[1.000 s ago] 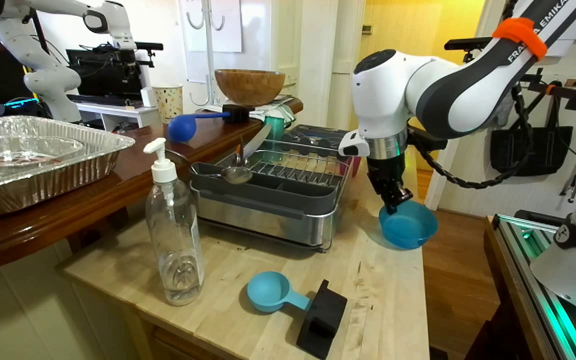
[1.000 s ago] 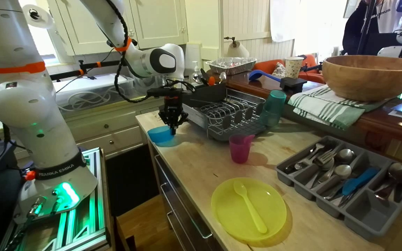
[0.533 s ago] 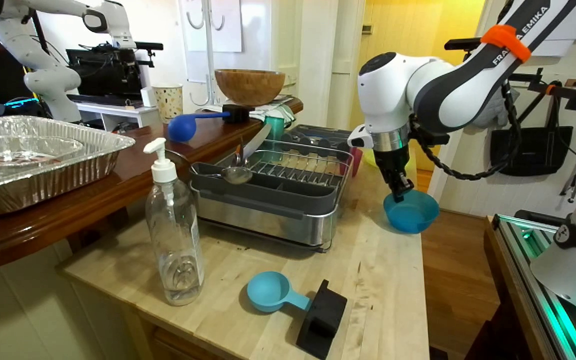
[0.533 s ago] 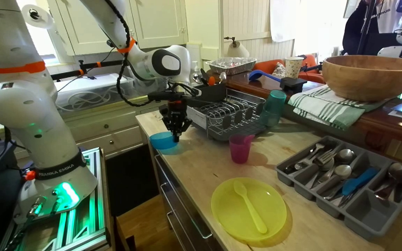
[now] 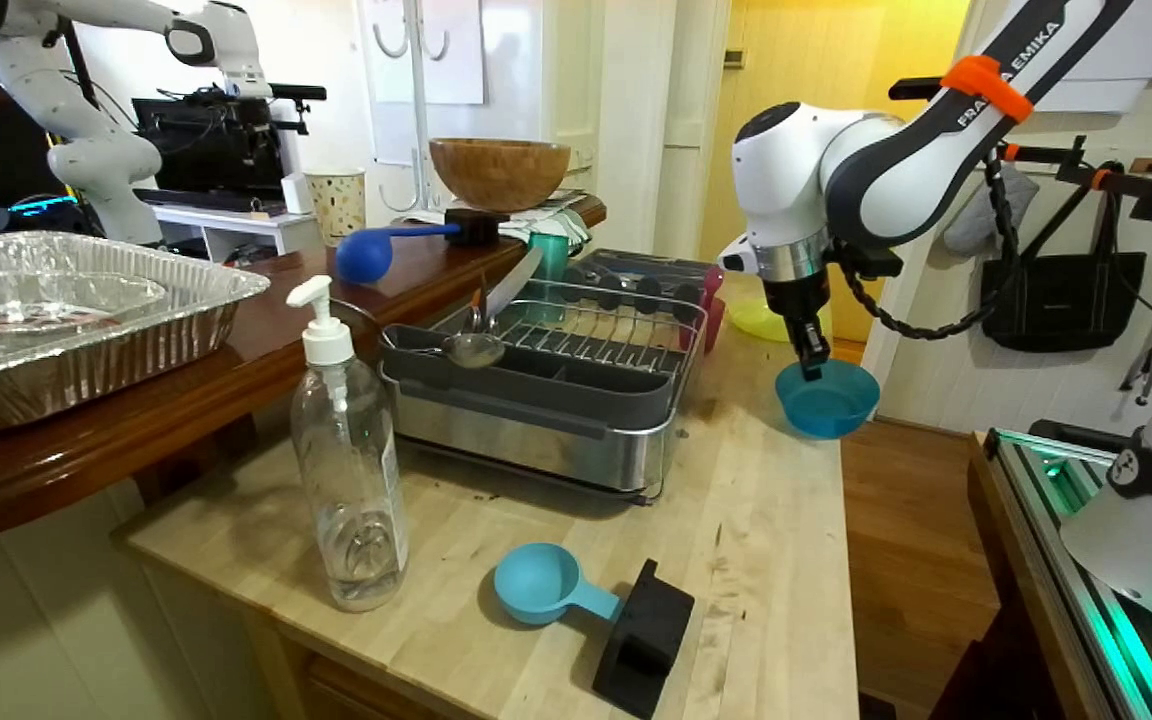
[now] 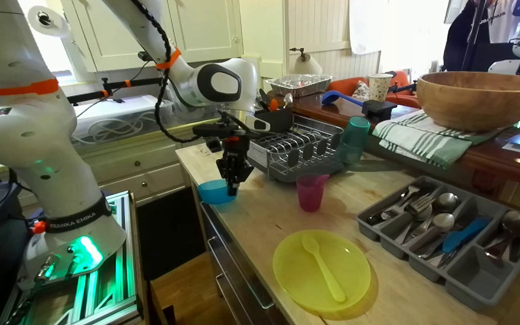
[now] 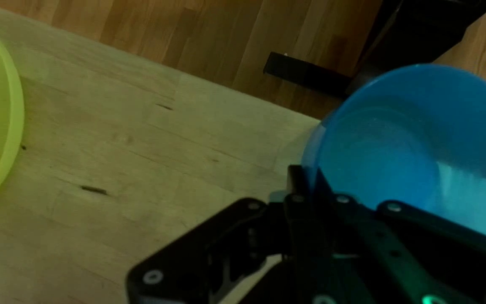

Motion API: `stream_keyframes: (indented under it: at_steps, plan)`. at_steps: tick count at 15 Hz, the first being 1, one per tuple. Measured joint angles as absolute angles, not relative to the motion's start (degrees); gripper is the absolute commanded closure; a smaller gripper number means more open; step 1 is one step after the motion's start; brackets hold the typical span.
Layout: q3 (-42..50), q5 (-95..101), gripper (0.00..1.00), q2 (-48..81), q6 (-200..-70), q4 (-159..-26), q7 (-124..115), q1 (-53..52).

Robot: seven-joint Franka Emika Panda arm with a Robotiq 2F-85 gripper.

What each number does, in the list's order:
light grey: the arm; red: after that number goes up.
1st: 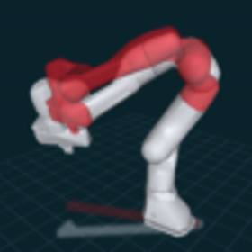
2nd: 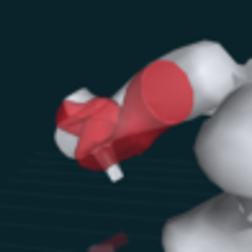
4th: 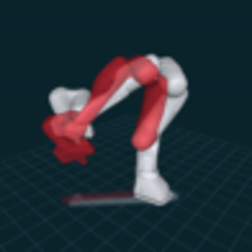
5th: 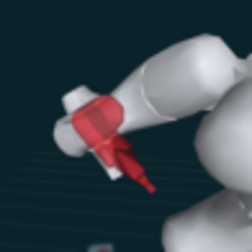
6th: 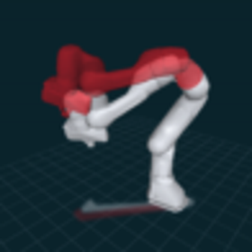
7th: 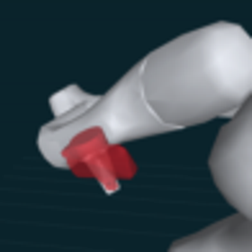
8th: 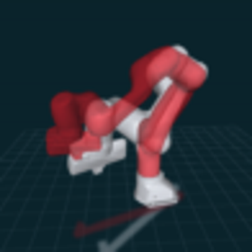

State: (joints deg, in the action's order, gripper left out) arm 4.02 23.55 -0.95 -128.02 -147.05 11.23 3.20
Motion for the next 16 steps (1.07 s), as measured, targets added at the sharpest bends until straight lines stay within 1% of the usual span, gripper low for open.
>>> stream_keyframes:
  at_steps: [10, 16]
  plan:
    - [9.1, 24.8, 0.99, -0.6, -129.8, -147.0, 7.1, 8.4]
    - [11.6, 24.8, 0.99, 0.0, -135.1, -147.0, 3.7, 10.9]
